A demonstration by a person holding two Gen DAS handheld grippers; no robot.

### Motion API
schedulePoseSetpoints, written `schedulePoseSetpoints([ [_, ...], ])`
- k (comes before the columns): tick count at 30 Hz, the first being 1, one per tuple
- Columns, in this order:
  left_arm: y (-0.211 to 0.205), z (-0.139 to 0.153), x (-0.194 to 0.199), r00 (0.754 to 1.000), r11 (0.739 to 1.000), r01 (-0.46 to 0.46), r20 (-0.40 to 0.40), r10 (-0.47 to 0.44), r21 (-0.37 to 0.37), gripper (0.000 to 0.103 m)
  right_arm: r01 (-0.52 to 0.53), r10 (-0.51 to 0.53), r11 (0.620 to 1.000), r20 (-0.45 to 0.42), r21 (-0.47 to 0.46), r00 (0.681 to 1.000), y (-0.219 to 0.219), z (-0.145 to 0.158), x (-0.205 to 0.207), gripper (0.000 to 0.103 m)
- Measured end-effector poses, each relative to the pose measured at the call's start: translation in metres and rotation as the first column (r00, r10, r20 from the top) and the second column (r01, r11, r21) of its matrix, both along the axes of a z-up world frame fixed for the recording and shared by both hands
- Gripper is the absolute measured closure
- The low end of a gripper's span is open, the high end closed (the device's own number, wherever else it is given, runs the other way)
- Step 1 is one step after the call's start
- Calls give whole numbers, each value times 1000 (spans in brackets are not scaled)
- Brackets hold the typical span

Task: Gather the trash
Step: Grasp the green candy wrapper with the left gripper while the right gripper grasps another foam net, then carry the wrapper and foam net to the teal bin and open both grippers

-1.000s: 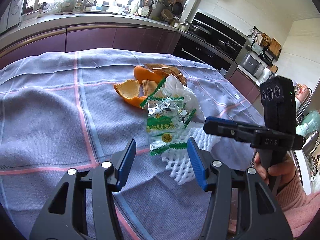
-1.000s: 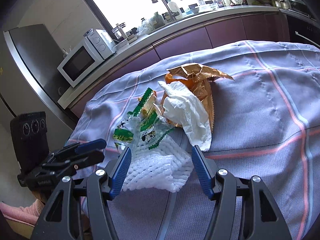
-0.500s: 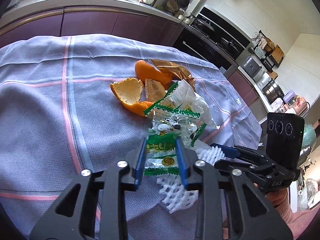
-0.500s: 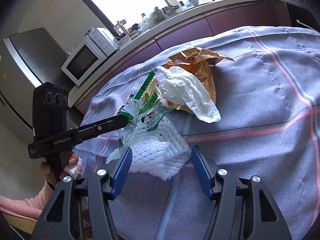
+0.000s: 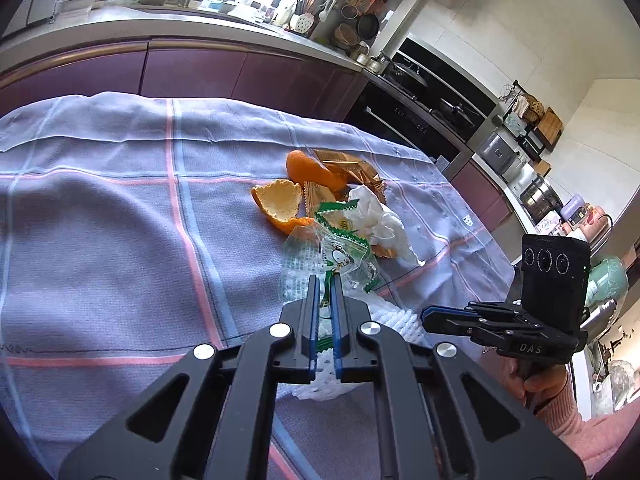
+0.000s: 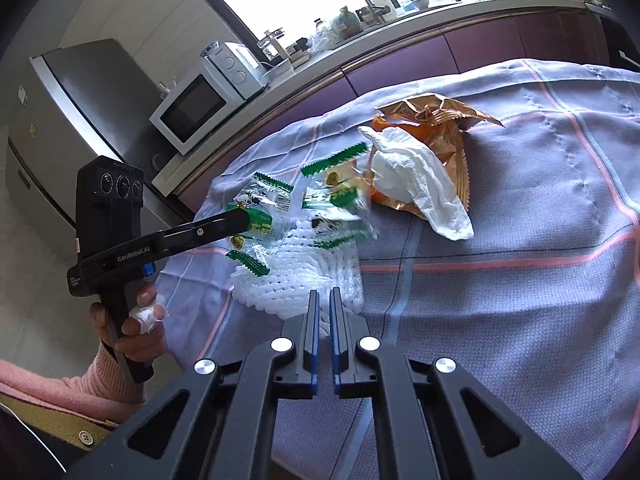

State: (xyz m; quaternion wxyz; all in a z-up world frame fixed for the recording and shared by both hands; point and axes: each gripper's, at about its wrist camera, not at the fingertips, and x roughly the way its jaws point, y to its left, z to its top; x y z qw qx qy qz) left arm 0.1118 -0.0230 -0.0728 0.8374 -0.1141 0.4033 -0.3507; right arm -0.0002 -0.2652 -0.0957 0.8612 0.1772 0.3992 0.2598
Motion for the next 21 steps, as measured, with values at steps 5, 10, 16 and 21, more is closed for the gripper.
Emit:
schedulePoseSetpoints([
  [5,23,10,-11,1000,999,-18,20,18,-27,98,-26,26,1000,30,0,999,5,13,-5,100],
  [10,41,14,-18,999,999,-32,33,33,-32,98,-73,76,995,46,-70,996,33,11,-2,60],
  [16,61,9,-21,997,997,-69,14,70,-37,98,-161,173,970,47,-184,984,83,-1,4,55],
  [21,85,9,-24,993,992,-117,11,117,-48,98,-209,226,953,52,-220,973,102,-4,4,93],
])
